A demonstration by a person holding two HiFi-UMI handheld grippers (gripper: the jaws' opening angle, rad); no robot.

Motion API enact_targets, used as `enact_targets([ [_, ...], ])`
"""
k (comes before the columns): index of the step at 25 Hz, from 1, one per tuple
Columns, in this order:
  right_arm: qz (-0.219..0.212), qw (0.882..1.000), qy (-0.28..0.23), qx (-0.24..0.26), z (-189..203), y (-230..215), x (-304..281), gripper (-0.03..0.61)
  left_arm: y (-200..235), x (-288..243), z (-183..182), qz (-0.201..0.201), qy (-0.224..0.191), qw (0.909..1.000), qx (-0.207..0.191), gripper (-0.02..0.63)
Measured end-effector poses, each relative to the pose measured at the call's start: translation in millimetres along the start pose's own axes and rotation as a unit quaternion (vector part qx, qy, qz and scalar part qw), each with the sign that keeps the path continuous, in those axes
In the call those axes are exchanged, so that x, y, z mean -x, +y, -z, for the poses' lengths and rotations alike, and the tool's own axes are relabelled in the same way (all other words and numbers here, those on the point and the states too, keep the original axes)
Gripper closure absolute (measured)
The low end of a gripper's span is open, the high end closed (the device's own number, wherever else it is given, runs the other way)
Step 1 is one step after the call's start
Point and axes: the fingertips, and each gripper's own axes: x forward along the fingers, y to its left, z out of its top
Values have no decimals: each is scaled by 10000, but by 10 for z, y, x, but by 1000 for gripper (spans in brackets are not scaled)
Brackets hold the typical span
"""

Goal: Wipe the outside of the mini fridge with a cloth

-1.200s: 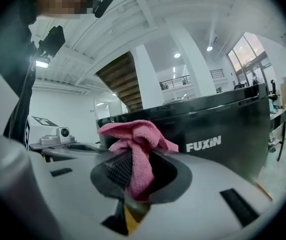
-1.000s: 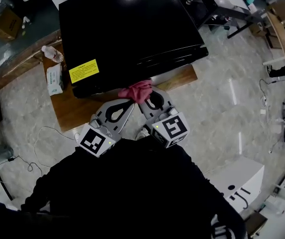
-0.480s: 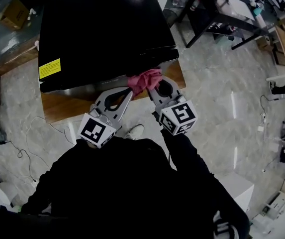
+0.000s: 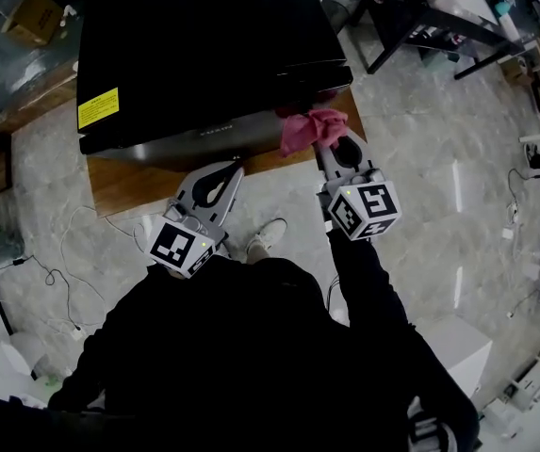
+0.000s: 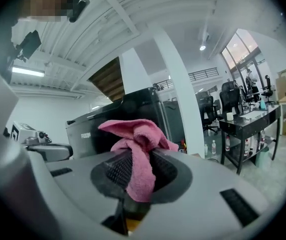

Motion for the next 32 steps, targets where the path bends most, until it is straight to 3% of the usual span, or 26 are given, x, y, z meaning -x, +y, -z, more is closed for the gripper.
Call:
enact_targets([
  [5, -569, 9974, 424, -98, 613, 892, -43, 500, 367, 551, 450, -462, 111, 9989, -12, 607],
  [10, -816, 9930, 846, -153, 1438, 1730, -527, 500, 909, 1195, 1015, -1047, 308, 9939, 137, 607],
  [16, -1004, 9861, 1306, -236, 2272, 2361, -1154, 500, 1265, 1549, 1672, -1251, 724, 9895, -17, 607],
  [20, -861, 9832, 1514, -555, 2601, 2494, -1465, 500, 1446, 1655, 2021, -1388, 940, 9858, 36, 607],
  [24, -768, 9817, 1599, -698, 2682, 2499, -1639, 500, 1578, 1660, 2246, -1496, 1030, 9831, 245, 607],
  [32, -756, 9783, 1739, -831, 2688, 2131, -1511, 502, 1397, 1138, 2278, -1228, 1025, 9867, 289, 607],
])
